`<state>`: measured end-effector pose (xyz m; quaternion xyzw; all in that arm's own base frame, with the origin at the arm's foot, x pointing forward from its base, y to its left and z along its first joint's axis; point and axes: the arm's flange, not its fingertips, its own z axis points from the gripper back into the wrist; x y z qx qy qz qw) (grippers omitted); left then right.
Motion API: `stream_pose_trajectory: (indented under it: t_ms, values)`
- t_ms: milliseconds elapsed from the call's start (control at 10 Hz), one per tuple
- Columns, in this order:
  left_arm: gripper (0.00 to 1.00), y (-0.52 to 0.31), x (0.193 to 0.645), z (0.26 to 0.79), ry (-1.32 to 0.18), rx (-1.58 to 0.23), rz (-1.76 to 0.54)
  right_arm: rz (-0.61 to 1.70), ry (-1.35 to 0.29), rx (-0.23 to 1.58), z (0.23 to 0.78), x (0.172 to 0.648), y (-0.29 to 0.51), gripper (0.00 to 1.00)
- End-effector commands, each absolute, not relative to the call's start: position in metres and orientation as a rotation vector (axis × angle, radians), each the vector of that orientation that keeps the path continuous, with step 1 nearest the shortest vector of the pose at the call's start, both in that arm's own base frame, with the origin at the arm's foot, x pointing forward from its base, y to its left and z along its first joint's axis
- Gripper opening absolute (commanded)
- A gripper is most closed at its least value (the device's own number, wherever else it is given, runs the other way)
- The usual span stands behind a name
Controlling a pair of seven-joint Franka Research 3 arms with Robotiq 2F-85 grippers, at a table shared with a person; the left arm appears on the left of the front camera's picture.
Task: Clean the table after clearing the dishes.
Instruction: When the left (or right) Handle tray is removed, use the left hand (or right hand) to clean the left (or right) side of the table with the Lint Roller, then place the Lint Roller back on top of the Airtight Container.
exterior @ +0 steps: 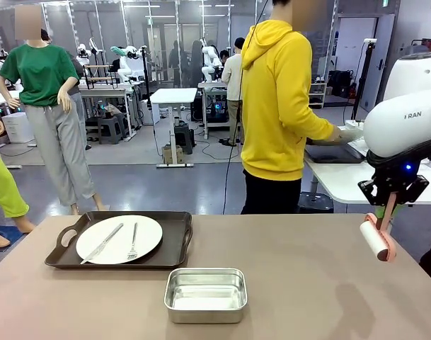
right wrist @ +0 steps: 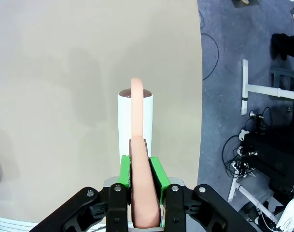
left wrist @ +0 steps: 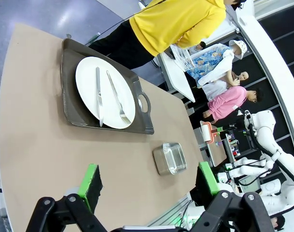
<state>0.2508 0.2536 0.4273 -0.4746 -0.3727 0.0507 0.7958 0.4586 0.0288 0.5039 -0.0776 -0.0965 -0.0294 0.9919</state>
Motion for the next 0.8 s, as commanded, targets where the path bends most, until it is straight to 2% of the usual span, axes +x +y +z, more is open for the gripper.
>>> stream_pose_trajectory:
  t_ms: [0, 700]
  values:
    - [1.0, 0.2552, 0.2499, 0.4276, -0.807, -1.028, 0.097, -0.06, -0.201, -0.155, 0.5056, 0.4594, 0.0282, 0.22]
    - [1.0, 0.2552, 0.2499, 0.4276, -0.807, -1.028, 0.097, -0.06, -0.201, -0.155, 0.5056, 0.4594, 0.0282, 0.22]
